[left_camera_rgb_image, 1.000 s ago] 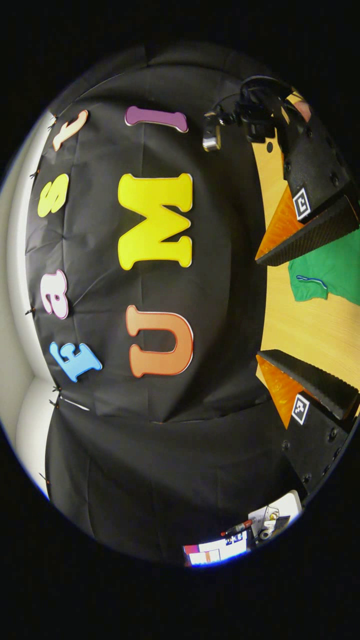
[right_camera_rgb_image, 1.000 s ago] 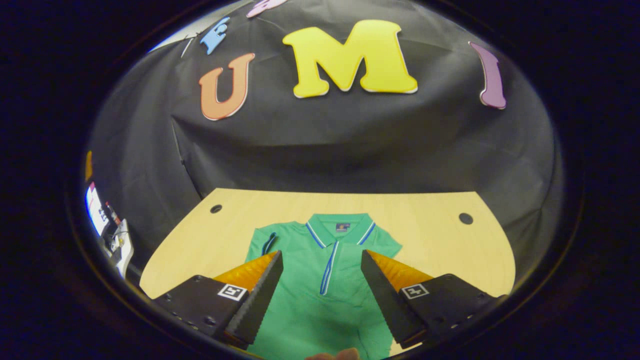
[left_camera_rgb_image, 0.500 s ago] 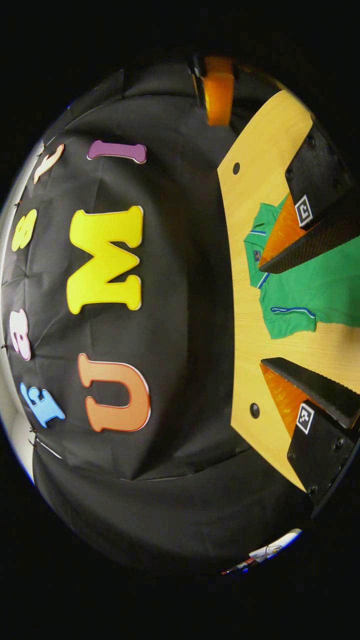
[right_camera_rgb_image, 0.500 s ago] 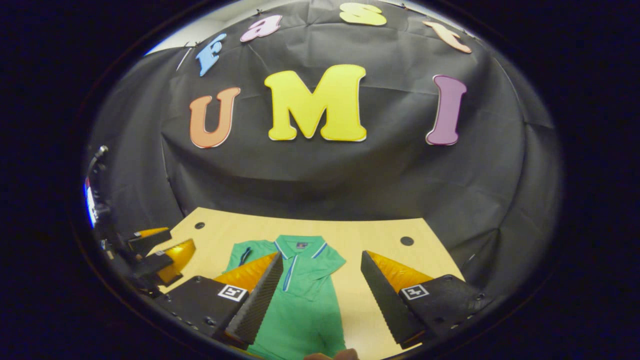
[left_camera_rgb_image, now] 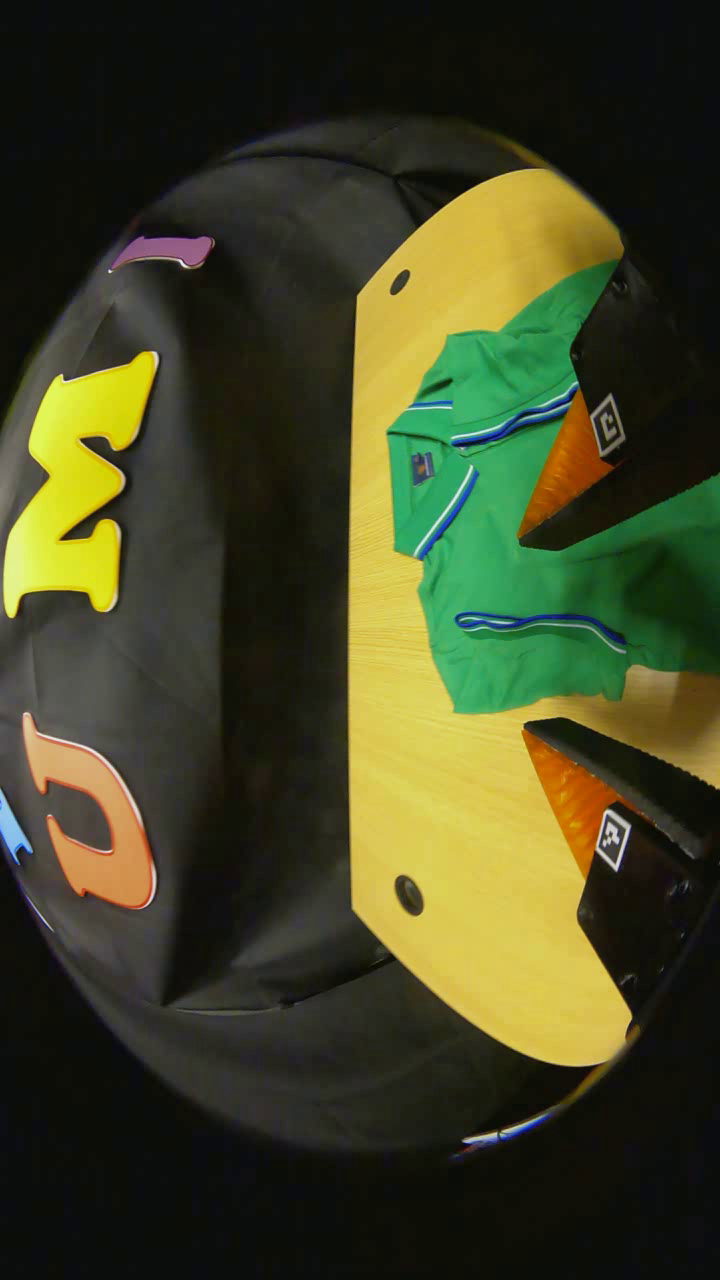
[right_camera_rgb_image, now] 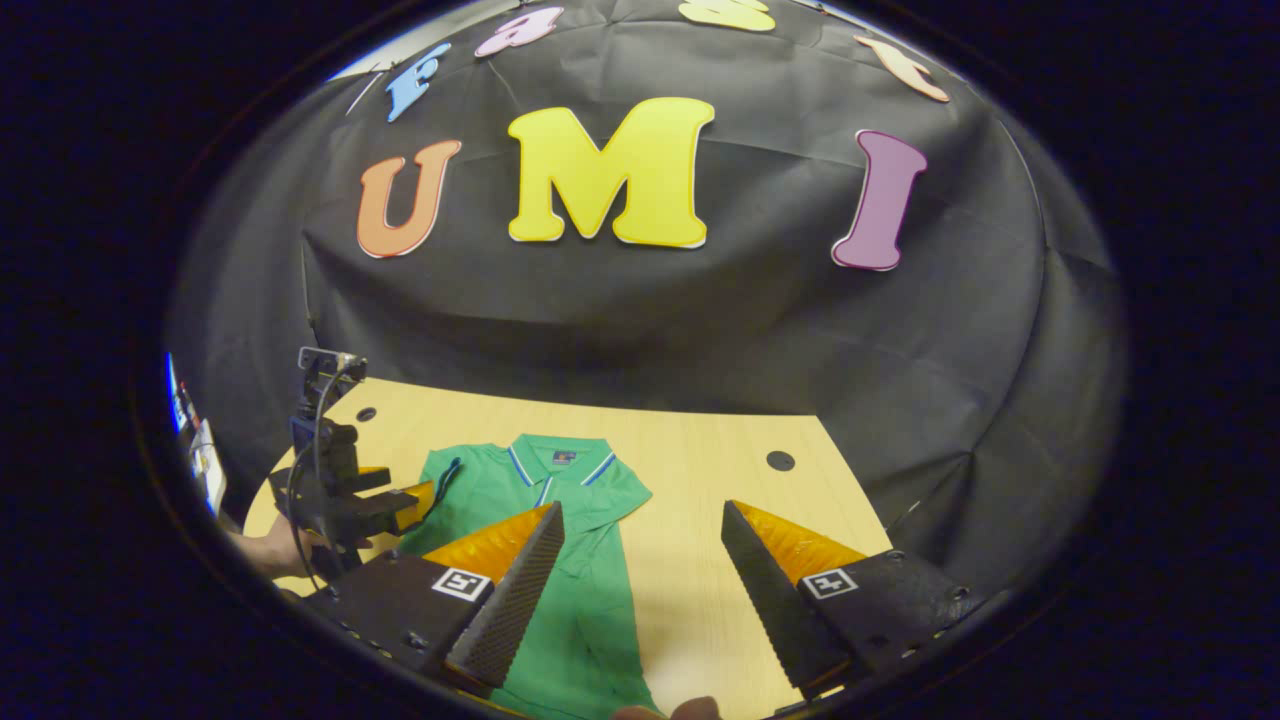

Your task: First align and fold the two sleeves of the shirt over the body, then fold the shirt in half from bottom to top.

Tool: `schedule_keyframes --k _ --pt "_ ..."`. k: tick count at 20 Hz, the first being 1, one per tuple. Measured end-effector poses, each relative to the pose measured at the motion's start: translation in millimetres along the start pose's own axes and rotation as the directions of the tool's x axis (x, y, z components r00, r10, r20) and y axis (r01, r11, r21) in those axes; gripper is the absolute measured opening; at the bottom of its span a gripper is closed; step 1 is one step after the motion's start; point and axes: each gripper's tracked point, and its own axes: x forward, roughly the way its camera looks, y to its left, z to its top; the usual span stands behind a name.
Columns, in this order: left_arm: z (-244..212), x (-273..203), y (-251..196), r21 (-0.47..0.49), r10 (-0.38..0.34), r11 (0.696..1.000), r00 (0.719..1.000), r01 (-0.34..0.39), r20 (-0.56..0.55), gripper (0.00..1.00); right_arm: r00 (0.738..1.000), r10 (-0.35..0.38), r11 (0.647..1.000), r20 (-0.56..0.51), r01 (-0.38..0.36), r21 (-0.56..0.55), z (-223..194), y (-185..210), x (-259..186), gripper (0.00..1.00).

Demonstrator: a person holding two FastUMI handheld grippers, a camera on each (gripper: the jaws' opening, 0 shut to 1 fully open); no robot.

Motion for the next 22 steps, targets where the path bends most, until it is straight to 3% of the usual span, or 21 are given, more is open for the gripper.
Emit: schedule_keyframes --k 5,9,10,11,12,13,14,17,20,22 --pt "-16 38 7 0.049 0.036 0.998 0.998 -0.033 -0.052 1.00 0.998 0.021 1.000 -0.061 -0.020 0.023 -19 8 19 0.96" --pt "-21 52 15 0.026 0.045 0.999 0.994 -0.042 -0.097 0.98 0.995 0.039 0.999 -0.094 -0.035 0.038 -29 14 31 0.96" --pt "-21 53 15 0.027 0.045 0.999 0.994 -0.042 -0.101 0.92 0.994 0.044 0.998 -0.098 -0.040 0.041 -30 16 34 0.96" --pt "-19 54 18 0.026 0.050 0.999 0.994 -0.048 -0.095 0.77 0.994 0.054 0.998 -0.100 -0.050 0.040 -31 18 36 0.96" --pt "-16 53 21 0.023 0.054 0.998 0.995 -0.053 -0.088 0.73 0.993 0.055 0.998 -0.102 -0.051 0.039 -32 19 38 0.96" --pt "-13 53 21 0.018 0.048 0.999 0.996 -0.047 -0.079 0.51 0.993 0.051 0.998 -0.104 -0.047 0.042 -34 17 41 0.96" --pt "-11 52 23 0.020 0.051 0.999 0.996 -0.050 -0.069 0.50 0.993 0.050 0.998 -0.110 -0.044 0.053 -35 16 42 0.96" --pt "-12 53 18 0.010 0.026 1.000 0.996 -0.025 -0.084 0.09 0.991 0.027 0.996 -0.129 -0.015 0.092 -42 10 46 0.96" --pt "3 43 20 -0.027 0.011 1.000 0.998 -0.012 -0.056 0.06 0.993 0.004 0.994 -0.114 0.008 0.105 -41 4 45 0.92" --pt "12 32 18 -0.033 -0.005 0.999 0.999 0.004 -0.039 0.06 0.994 0.006 0.994 -0.105 0.005 0.105 -41 6 44 0.95"
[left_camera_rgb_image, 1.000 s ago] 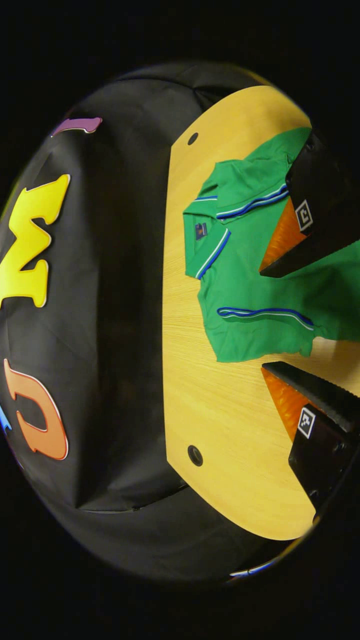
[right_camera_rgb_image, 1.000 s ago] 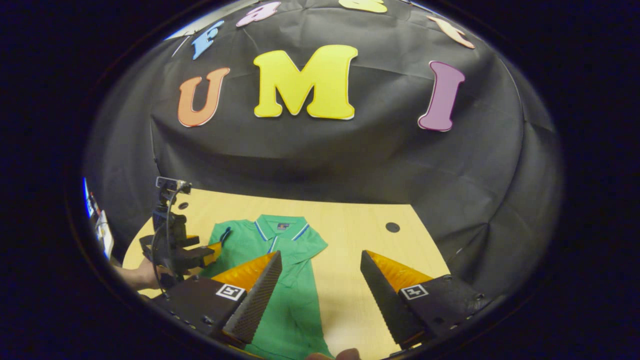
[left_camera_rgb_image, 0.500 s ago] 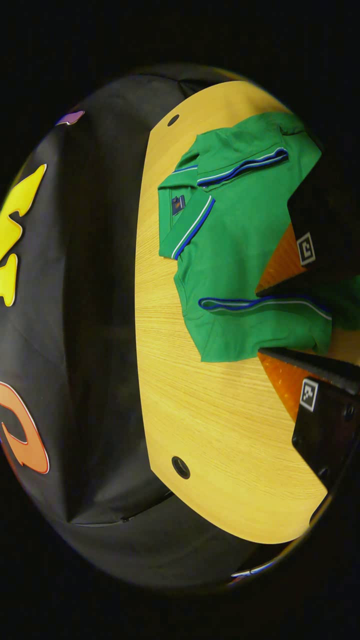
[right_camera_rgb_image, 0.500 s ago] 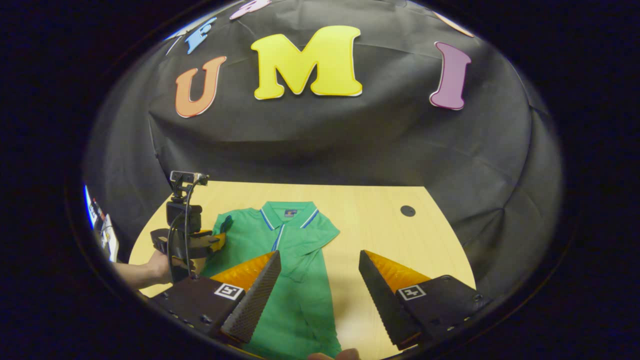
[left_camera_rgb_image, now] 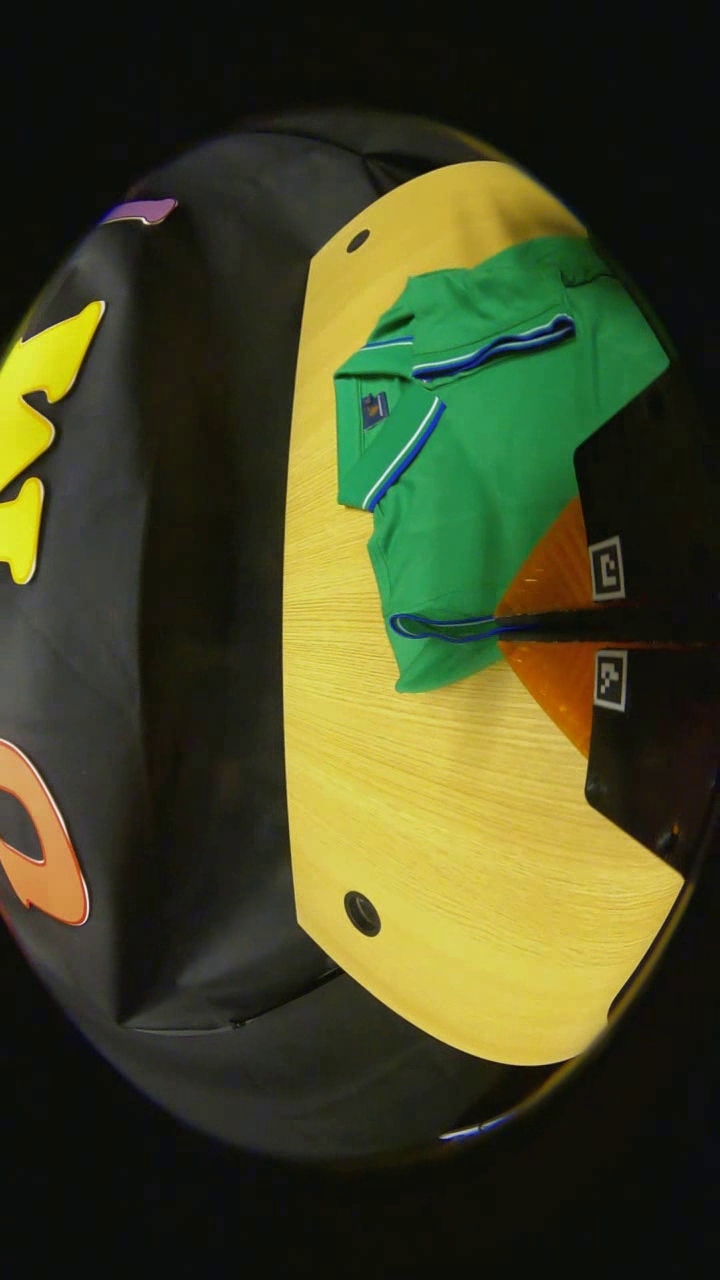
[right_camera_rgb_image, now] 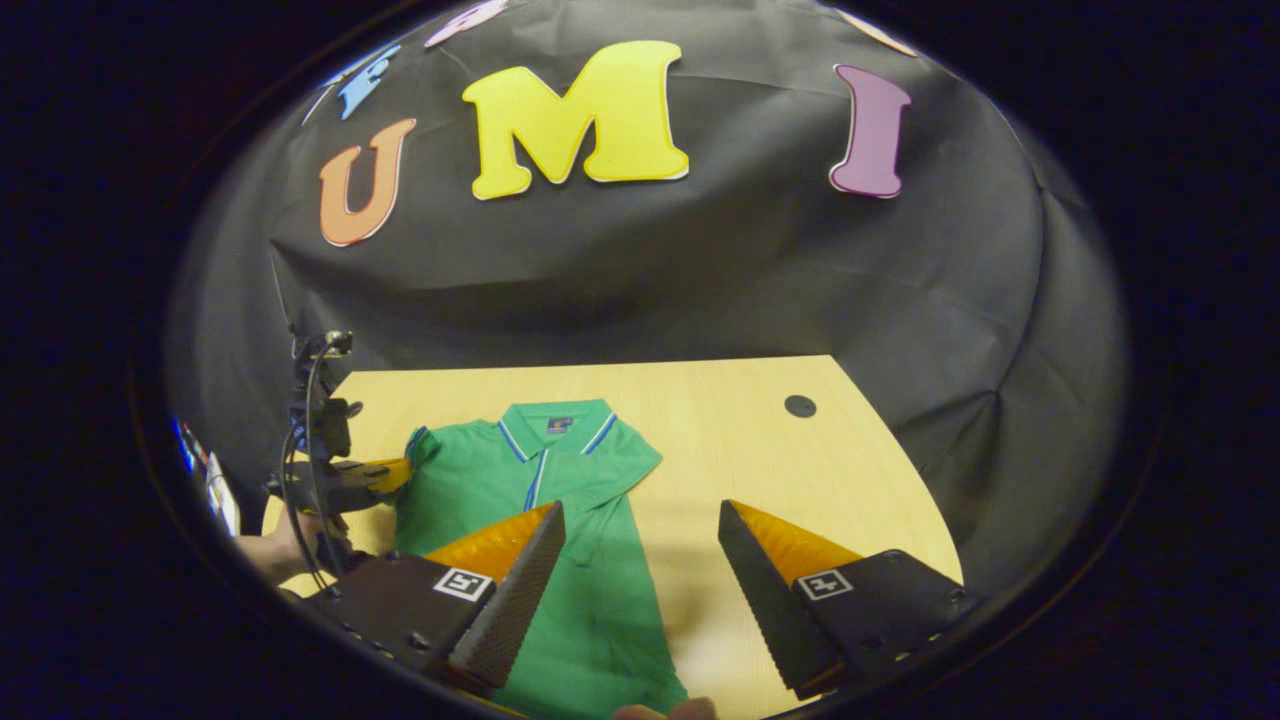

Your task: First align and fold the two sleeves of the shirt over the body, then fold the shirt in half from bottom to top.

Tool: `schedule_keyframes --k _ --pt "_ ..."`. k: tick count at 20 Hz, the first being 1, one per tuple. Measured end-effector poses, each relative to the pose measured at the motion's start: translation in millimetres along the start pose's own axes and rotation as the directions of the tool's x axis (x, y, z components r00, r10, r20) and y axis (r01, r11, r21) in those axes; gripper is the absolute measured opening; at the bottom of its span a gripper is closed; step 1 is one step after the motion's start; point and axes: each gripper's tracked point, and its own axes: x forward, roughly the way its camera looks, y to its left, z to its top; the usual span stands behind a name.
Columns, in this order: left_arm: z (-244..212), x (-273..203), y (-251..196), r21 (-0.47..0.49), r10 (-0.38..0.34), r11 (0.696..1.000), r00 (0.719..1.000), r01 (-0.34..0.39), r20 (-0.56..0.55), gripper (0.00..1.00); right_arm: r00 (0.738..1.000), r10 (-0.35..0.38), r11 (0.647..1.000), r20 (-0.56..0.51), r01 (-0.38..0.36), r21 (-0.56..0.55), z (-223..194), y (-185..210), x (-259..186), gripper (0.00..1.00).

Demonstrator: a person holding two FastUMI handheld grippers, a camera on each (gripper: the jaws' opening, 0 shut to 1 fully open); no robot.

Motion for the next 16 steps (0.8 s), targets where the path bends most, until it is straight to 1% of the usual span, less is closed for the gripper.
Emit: schedule_keyframes --k 1,2,3,4,7,9,10,11,13,16 --pt "5 -5 -1 0.005 -0.004 1.000 1.000 0.004 0.005 0.05 1.000 0.007 1.000 0.001 -0.007 0.004 -1 3 -1 0.92" --pt "10 -9 -1 0.007 -0.002 1.000 1.000 0.002 0.015 0.06 1.000 0.013 1.000 0.003 -0.013 0.007 -1 5 -2 0.95" --pt "16 -14 -5 -0.001 -0.008 1.000 1.000 0.008 0.022 0.06 1.000 0.015 1.000 0.006 -0.015 0.009 -2 7 -4 0.94" --pt "22 -20 -12 -0.010 -0.012 1.000 0.999 0.013 0.034 0.06 1.000 0.019 1.000 0.008 -0.019 0.011 -2 9 -6 0.92" --pt "37 -30 -36 -0.008 -0.028 1.000 0.998 0.029 0.055 0.05 0.999 0.027 1.000 0.025 -0.027 0.015 -2 9 -17 0.92" --pt "39 -32 -61 -0.005 -0.058 0.998 0.997 0.059 0.053 0.06 0.999 0.017 1.000 0.044 -0.017 0.015 0 4 -25 0.92" --pt "38 -31 -76 -0.008 -0.078 0.997 0.996 0.078 0.050 0.06 0.999 0.013 1.000 0.049 -0.014 0.015 0 0 -28 0.95" --pt "36 -30 -91 -0.018 -0.096 0.995 0.994 0.097 0.049 0.06 0.999 0.012 1.000 0.050 -0.013 0.016 -2 -3 -31 0.94" --pt "32 -25 -111 -0.019 -0.103 0.994 0.994 0.103 0.028 0.06 0.999 -0.002 1.000 0.049 0.001 0.013 -6 -11 -36 0.95" --pt "28 -24 -129 -0.014 -0.107 0.994 0.994 0.107 0.027 0.06 0.998 -0.016 1.000 0.058 0.014 0.024 -5 -21 -43 0.95"
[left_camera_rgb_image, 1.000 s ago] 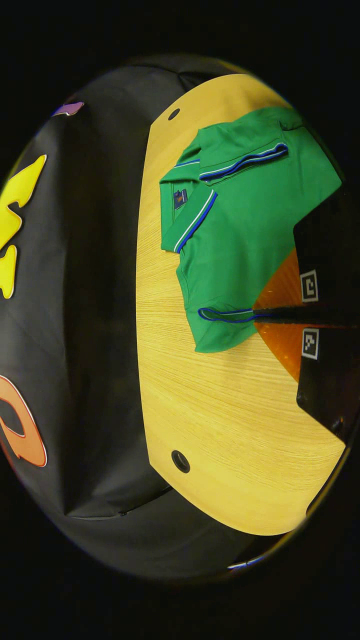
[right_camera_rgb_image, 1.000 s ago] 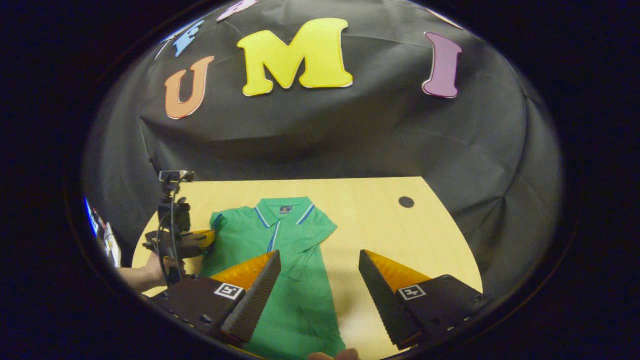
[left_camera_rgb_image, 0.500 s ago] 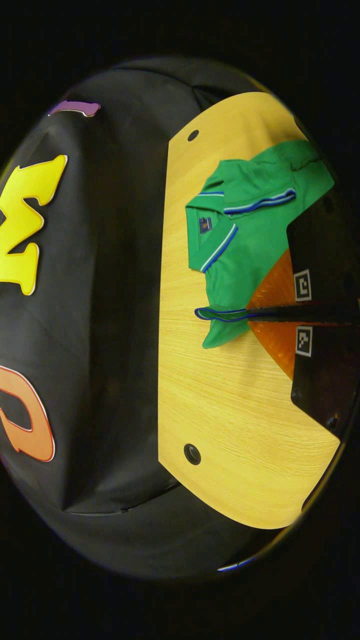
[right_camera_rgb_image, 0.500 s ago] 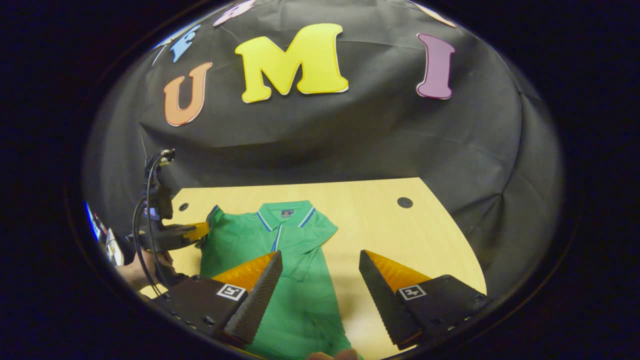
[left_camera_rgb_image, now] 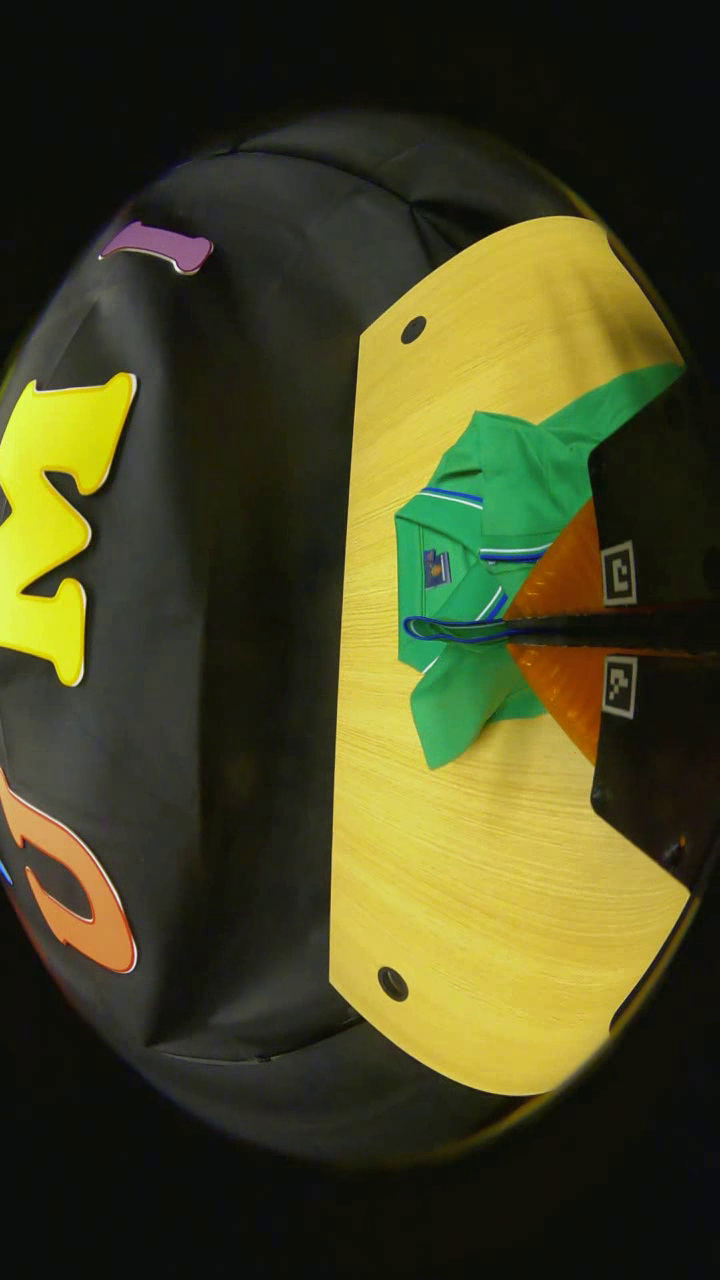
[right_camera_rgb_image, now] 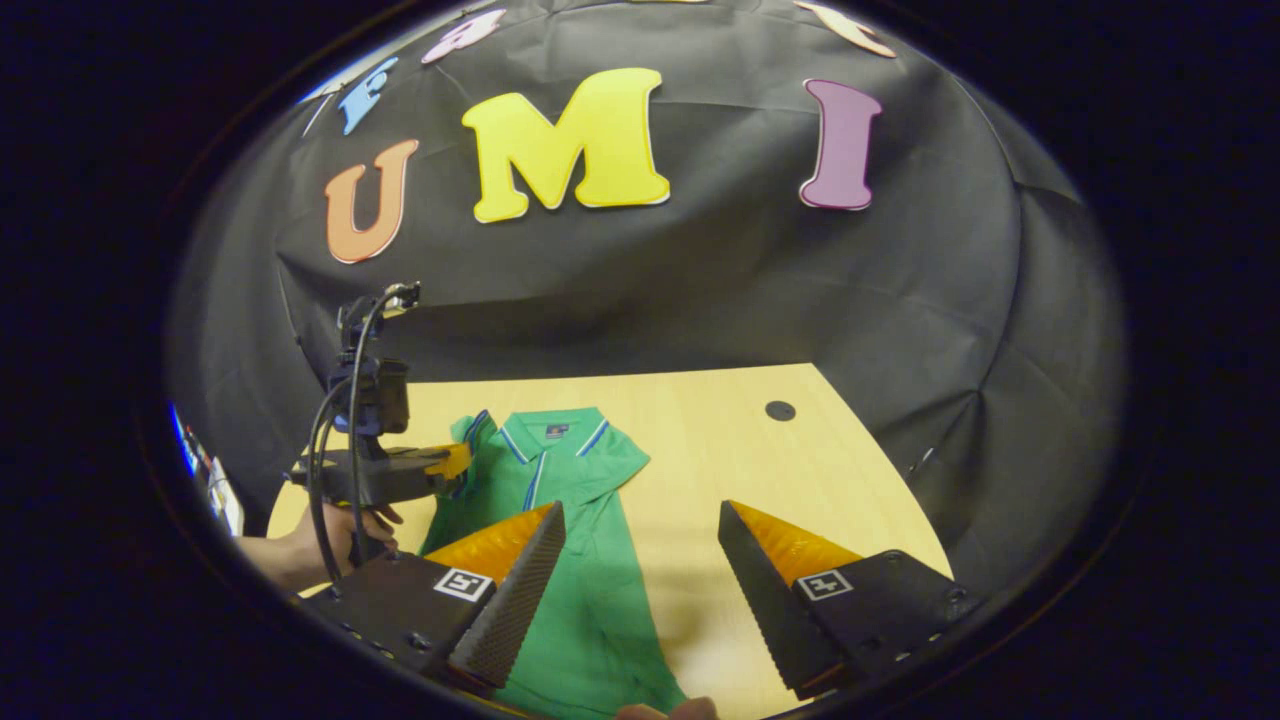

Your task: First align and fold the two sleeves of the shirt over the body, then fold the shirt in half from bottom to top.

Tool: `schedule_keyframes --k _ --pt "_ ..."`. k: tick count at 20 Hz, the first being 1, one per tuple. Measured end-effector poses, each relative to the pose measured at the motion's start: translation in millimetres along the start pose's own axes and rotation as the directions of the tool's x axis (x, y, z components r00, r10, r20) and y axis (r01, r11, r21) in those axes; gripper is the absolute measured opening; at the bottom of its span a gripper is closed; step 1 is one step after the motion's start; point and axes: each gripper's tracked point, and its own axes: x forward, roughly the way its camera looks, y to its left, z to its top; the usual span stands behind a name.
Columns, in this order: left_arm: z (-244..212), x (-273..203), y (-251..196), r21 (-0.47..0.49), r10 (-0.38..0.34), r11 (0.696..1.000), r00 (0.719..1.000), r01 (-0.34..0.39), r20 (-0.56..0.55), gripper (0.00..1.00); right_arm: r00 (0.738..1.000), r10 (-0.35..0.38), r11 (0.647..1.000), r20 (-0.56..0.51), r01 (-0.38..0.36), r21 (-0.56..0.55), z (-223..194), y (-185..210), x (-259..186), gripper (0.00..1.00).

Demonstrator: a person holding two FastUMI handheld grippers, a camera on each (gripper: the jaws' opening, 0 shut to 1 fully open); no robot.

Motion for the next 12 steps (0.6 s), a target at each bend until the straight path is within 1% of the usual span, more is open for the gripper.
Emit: schedule_keyframes --k 2,3,4,5,6,7,11,12 --pt "-3 -4 -10 0.003 -0.017 1.000 1.000 0.017 -0.001 0.06 1.000 -0.004 1.000 0.008 0.004 -0.007 1 -3 -2 0.95" --pt "-2 -10 -9 0.009 -0.008 1.000 1.000 0.008 -0.001 0.13 1.000 -0.002 1.000 0.014 0.002 -0.009 2 -3 -3 0.95" --pt "-3 -12 -8 0.007 -0.002 1.000 1.000 0.002 0.002 0.25 1.000 0.003 1.000 0.019 -0.002 -0.013 3 -1 -3 0.95" --pt "-1 -20 -4 0.003 0.010 1.000 1.000 -0.010 0.013 0.50 1.000 0.009 1.000 0.025 -0.009 -0.020 3 2 -4 0.92" --pt "4 -29 0 -0.001 0.017 1.000 0.999 -0.017 0.039 0.75 0.999 0.016 0.999 0.030 -0.015 -0.031 3 5 -6 0.92" --pt "10 -40 5 -0.004 0.035 0.999 0.997 -0.035 0.064 1.00 0.999 0.025 0.999 0.038 -0.023 -0.045 3 10 -8 0.95" --pt "32 -100 24 -0.013 0.069 0.998 0.983 -0.068 0.172 1.00 0.993 0.085 0.992 0.083 -0.077 -0.099 6 33 -24 0.94" --pt "36 -119 27 -0.020 0.076 0.997 0.977 -0.073 0.201 1.00 0.991 0.094 0.990 0.097 -0.083 -0.112 7 36 -30 0.92"
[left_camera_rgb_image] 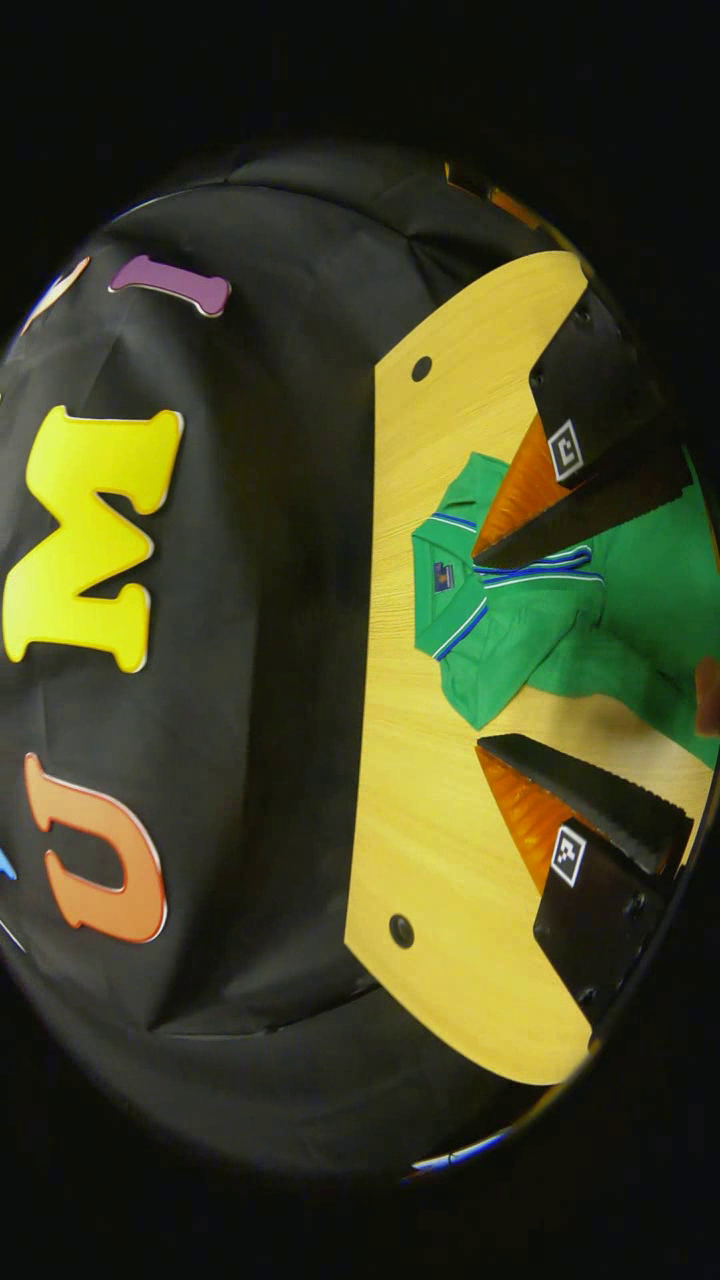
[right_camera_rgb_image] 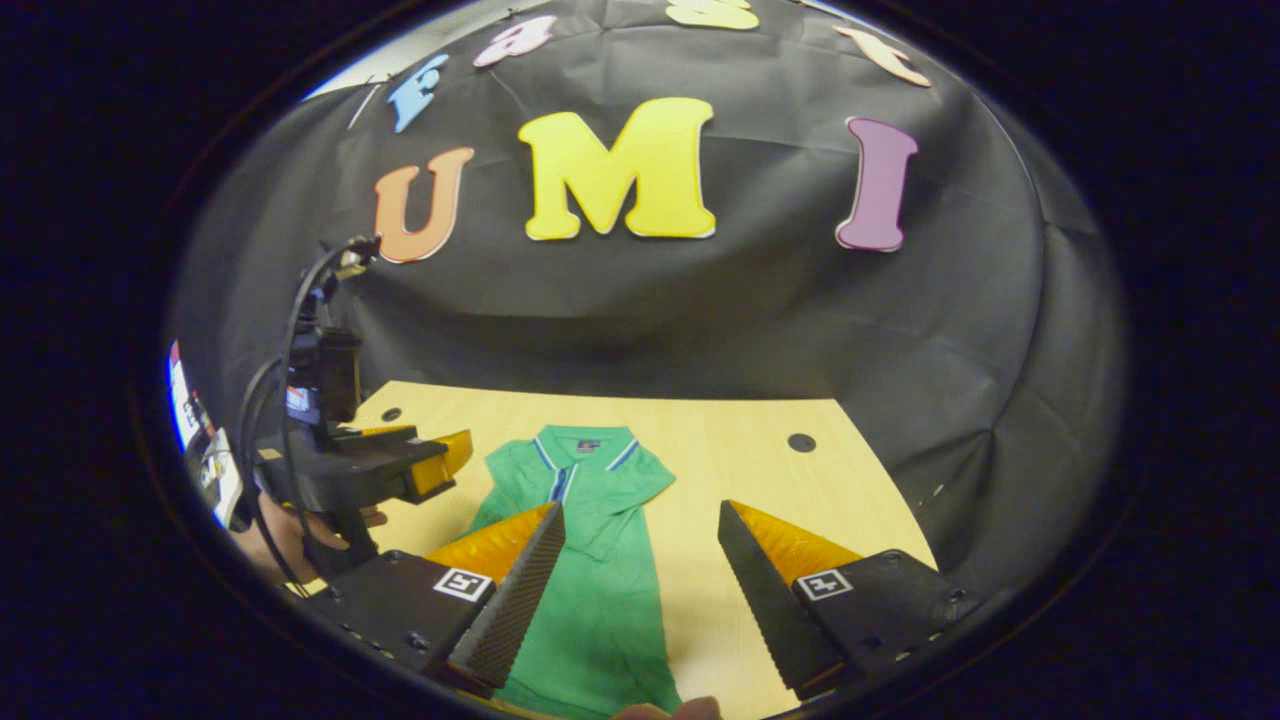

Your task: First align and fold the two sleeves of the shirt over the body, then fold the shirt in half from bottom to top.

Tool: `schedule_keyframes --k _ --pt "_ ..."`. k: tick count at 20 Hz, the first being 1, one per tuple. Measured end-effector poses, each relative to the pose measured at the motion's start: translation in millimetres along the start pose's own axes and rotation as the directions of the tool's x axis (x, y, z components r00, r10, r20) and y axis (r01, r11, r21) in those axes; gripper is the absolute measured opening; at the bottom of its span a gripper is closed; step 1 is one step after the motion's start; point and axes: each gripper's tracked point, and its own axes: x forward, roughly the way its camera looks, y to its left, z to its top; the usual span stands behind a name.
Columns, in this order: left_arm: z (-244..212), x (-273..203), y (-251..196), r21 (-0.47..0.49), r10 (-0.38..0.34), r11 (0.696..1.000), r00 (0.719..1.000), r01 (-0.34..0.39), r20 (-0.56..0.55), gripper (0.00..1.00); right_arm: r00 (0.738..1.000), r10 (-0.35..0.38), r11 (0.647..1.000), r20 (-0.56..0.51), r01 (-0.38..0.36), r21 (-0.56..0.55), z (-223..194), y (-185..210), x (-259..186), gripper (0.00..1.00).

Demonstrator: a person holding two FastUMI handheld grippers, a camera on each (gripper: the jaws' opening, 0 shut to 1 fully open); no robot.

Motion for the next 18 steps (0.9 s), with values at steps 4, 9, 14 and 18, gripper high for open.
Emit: schedule_keyframes --k 4,9,14,18 --pt "18 -77 23 0.011 0.030 0.999 0.995 -0.031 0.096 1.00 0.999 0.026 0.999 0.038 -0.026 -0.022 -2 13 -28 0.95" --pt "-3 -158 44 0.034 0.043 0.998 0.989 -0.048 0.138 1.00 0.997 0.039 0.998 0.066 -0.036 -0.051 -24 20 -68 0.96" --pt "-47 -205 48 0.057 0.008 0.998 0.995 -0.014 0.102 1.00 0.999 0.006 0.998 0.042 -0.003 -0.057 -69 8 -99 0.96" --pt "-95 -229 54 0.082 -0.003 0.997 1.000 0.001 0.021 1.00 0.998 -0.051 0.997 -0.027 0.049 -0.065 -120 -14 -115 0.96"
